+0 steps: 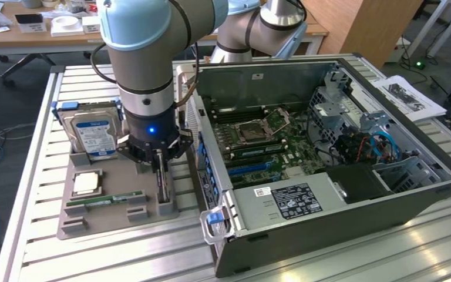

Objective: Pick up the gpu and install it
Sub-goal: 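Pick up the gpu and move the gpu toward the slot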

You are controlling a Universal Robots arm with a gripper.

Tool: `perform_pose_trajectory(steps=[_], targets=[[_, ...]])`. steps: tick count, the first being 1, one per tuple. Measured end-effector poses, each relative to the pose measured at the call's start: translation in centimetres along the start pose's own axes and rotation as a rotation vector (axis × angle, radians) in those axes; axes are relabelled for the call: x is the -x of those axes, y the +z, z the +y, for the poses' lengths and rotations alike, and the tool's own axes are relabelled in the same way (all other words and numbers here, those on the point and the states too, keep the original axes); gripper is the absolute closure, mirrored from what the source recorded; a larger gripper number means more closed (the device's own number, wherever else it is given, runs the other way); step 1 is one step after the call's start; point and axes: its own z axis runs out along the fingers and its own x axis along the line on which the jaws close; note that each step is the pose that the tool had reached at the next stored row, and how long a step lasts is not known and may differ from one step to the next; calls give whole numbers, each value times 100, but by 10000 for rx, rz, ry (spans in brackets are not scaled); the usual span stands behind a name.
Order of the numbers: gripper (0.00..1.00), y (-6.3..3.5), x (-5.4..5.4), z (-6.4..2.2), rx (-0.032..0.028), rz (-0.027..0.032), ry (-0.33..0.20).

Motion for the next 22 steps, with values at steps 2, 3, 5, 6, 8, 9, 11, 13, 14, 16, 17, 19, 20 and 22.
perform_pose_trajectory(steps=[2,3,5,6,8,9,11,13,14,16,17,19,20,22], targets=[[73,0,0,0,0,0,0],[73,0,0,0,1,-1,0],[73,-9,1,1,1,-1,0],[73,-18,1,1,0,-1,0],[73,-42,1,3,0,-1,0],[73,-57,1,3,0,0,0],[73,-89,2,5,0,-1,0],[73,-126,3,7,0,0,1],[73,-148,3,8,0,0,0],[73,-196,4,11,0,0,0],[73,-223,5,13,0,0,0],[73,-283,7,16,0,-2,0],[73,-315,7,18,0,-1,0],[73,-384,8,22,0,0,0]])
